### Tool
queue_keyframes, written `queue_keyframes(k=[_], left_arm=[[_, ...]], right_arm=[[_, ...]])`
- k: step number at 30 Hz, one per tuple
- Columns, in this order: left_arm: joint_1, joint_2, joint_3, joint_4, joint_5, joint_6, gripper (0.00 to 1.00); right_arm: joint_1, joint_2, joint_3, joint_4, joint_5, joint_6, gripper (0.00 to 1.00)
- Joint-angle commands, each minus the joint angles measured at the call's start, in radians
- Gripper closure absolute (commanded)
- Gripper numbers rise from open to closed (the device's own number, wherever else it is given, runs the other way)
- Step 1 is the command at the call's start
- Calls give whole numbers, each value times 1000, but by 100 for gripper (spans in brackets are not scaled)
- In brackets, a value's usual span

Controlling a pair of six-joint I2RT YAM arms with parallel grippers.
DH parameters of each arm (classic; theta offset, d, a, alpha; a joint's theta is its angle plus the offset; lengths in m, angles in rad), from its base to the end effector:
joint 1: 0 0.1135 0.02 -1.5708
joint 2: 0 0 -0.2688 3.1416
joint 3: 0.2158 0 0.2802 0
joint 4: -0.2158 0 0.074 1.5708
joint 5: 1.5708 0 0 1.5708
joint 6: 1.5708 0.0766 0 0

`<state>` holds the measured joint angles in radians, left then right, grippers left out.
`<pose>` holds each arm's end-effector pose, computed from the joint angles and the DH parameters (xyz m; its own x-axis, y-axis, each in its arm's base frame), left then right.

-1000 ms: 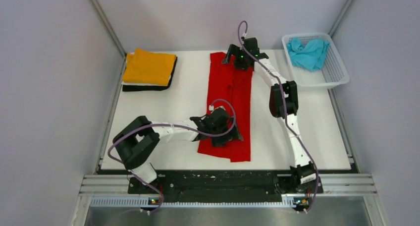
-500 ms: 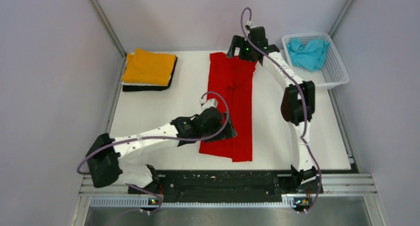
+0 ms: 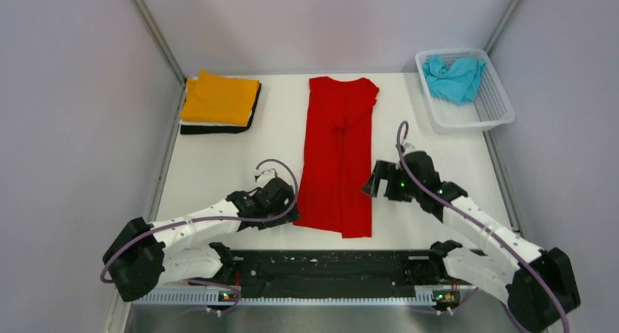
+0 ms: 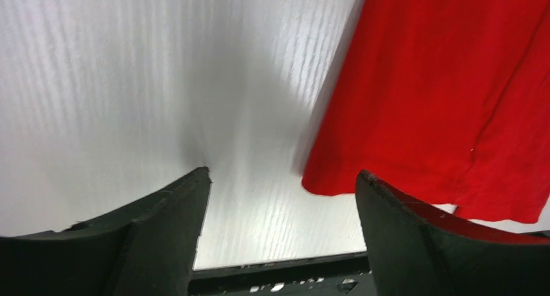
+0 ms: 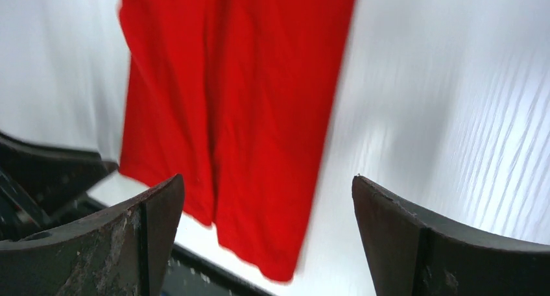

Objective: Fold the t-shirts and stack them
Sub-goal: Grab the bottom of the folded rectangular tshirt with both arms

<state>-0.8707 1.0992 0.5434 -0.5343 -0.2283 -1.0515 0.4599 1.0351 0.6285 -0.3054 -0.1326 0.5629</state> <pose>0.1619 -0.1653 0.1277 -0.8717 -0.2778 -0.4037 -0.1597 0.9399 -0.3019 0.2387 0.1295 0.1936 -0.7778 0.2051 -0.5942 -0.1355 0.8684 0.4771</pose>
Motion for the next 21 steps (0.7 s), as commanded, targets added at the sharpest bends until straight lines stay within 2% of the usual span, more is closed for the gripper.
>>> queue_keyframes(k=[1,5,8,10,12,16,21], left_arm=[[30,64,-9,182,105,56,17],[37,149,-21,274,158,58,31],[40,217,-9,312,220,61,56],[40,262,21,291,265,71,80],[41,276,34,254,255,76,99],[41,272,16,244,265,71,100],[40,253,-11,234,251,38,100]], right_arm=[[48,-197,-168,-68,-86,158,2],[99,-277,-282,-96,-147,271,4],[146,-291,-358,-57,-139,352,9],[164,-294,-381,-51,-116,385,14],[174,-292,-392,-50,-112,400,20],[187,-274,-414,-43,-111,432,32],[212,-252,-414,-52,-63,442,42]])
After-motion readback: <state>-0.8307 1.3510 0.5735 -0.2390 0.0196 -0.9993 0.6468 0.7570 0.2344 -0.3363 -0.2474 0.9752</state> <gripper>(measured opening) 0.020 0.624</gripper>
